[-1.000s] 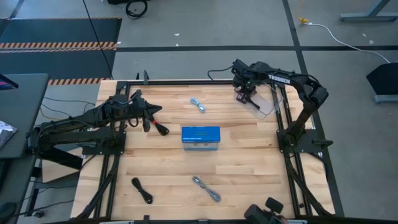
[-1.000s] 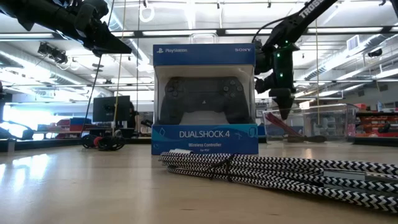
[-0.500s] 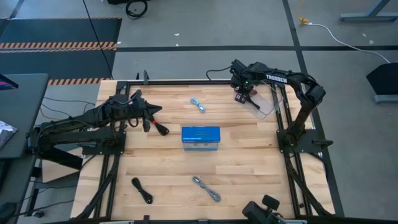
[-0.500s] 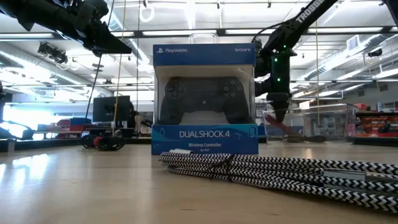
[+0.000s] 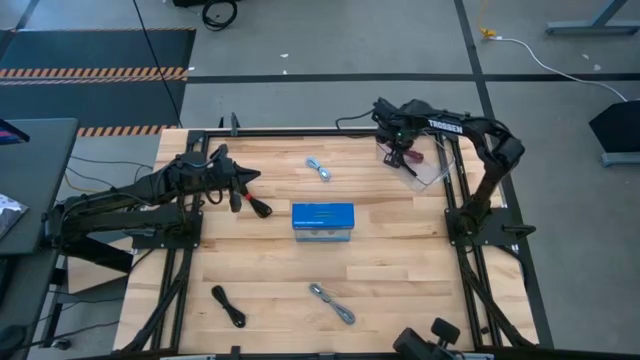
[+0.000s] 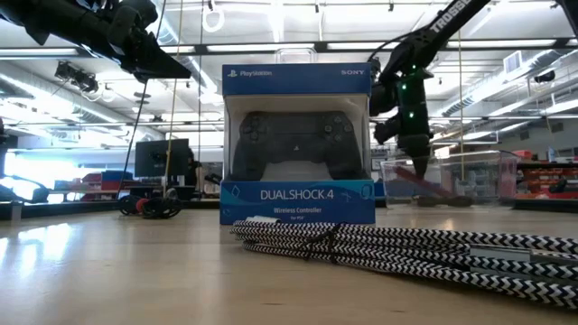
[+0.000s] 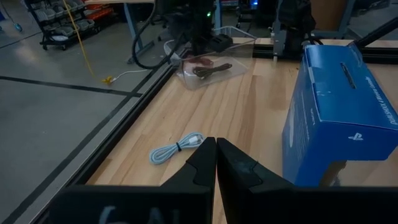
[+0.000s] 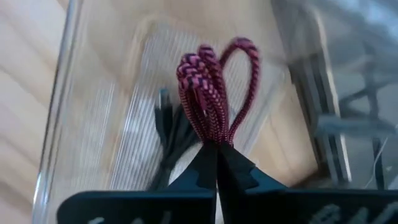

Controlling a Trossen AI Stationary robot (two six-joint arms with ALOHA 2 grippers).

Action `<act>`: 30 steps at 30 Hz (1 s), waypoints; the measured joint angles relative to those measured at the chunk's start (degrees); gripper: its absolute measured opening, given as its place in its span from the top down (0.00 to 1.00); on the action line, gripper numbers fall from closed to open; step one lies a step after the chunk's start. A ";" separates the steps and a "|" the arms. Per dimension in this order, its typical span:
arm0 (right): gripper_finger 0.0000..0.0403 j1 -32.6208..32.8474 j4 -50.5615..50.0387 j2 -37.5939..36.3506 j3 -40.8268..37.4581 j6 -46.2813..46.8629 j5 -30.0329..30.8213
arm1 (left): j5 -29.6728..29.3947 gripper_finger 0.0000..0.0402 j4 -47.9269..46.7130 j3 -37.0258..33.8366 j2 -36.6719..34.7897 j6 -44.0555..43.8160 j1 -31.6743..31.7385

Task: Pick and place USB-C Cables
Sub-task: Put the pink charger cable into the container, then put the top black charger cable into the container

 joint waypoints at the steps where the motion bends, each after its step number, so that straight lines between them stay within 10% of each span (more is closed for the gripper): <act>1: 0.99 0.02 -1.18 -0.49 0.00 0.85 0.07 | 0.00 0.95 0.02 0.01 0.00 0.00 0.00; 16: 0.98 -0.39 -11.27 -5.48 0.02 13.15 -0.47 | 0.00 0.95 0.07 0.00 0.00 -0.16 -0.02; 30: 0.59 -0.48 -7.86 -5.18 0.02 11.87 -0.12 | -0.02 0.95 0.07 0.00 0.00 -0.15 -0.02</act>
